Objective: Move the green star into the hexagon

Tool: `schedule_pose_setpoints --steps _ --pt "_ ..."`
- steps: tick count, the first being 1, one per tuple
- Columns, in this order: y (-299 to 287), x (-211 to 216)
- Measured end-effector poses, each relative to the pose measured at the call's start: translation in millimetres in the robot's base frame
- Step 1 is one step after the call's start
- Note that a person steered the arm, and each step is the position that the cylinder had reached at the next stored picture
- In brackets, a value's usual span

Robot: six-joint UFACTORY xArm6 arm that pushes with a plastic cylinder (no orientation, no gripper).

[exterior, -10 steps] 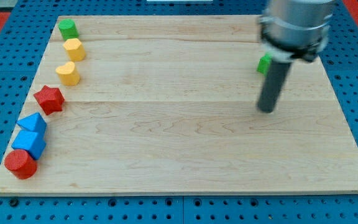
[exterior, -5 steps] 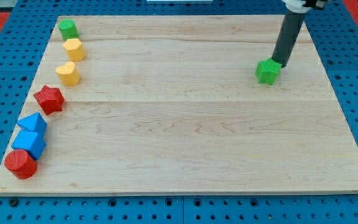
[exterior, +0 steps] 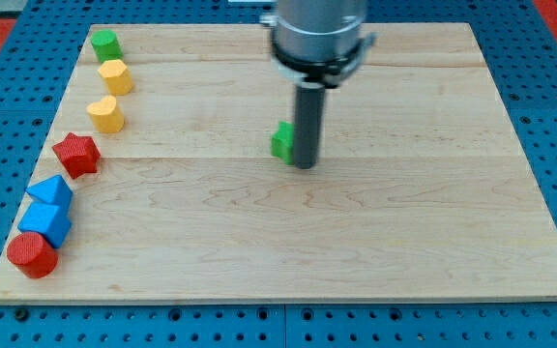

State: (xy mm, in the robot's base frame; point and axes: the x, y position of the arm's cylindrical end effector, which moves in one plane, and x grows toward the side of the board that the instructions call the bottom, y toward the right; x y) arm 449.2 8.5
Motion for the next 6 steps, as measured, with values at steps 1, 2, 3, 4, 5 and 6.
schedule_pose_setpoints --steps 1,2,3,4,5,6 --pt "12 -7" --pt "29 -45" --pt "-31 -69" --pt "-103 -69" --pt "-121 -68" --pt "-123 -58"
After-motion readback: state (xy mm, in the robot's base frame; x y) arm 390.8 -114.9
